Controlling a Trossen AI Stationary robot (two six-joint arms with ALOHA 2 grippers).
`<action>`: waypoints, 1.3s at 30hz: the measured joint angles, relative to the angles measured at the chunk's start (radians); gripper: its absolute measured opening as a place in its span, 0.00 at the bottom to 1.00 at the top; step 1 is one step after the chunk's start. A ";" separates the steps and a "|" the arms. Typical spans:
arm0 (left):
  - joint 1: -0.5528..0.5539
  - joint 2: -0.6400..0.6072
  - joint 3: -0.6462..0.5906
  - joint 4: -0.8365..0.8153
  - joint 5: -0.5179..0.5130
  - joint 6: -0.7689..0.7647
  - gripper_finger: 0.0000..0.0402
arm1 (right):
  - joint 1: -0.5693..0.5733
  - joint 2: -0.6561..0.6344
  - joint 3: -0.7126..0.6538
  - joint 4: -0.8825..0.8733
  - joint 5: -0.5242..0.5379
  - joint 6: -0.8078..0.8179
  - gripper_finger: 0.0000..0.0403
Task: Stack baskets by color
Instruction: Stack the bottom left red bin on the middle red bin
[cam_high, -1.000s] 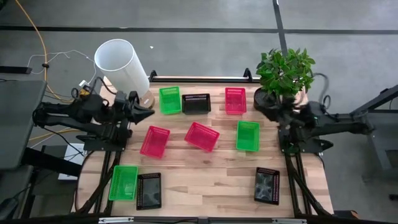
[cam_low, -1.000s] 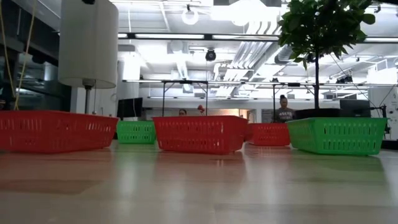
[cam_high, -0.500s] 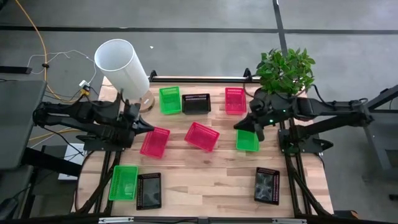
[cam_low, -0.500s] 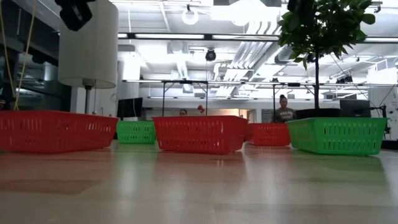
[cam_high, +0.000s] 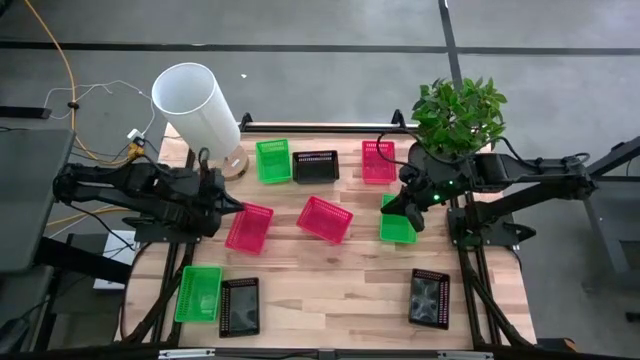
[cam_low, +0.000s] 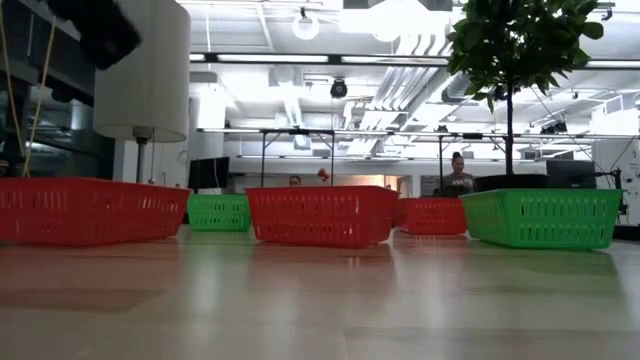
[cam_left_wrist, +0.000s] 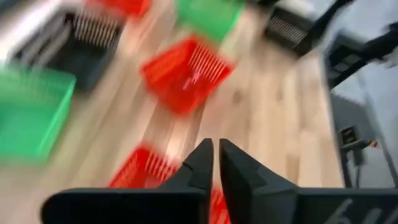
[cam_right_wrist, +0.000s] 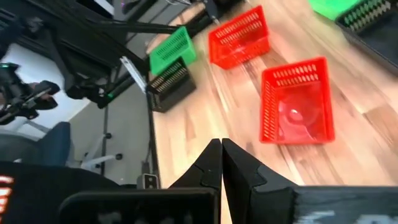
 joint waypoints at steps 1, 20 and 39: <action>0.000 0.009 0.000 -0.046 -0.002 -0.040 0.09 | 0.007 0.000 0.000 -0.010 0.007 0.004 0.00; 0.000 0.324 -0.001 -0.335 -0.066 -0.669 0.57 | 0.040 0.000 -0.001 -0.051 0.125 0.003 0.00; -0.005 0.421 -0.234 -0.101 -0.016 -0.880 0.56 | 0.040 0.000 -0.002 -0.050 0.160 -0.001 0.00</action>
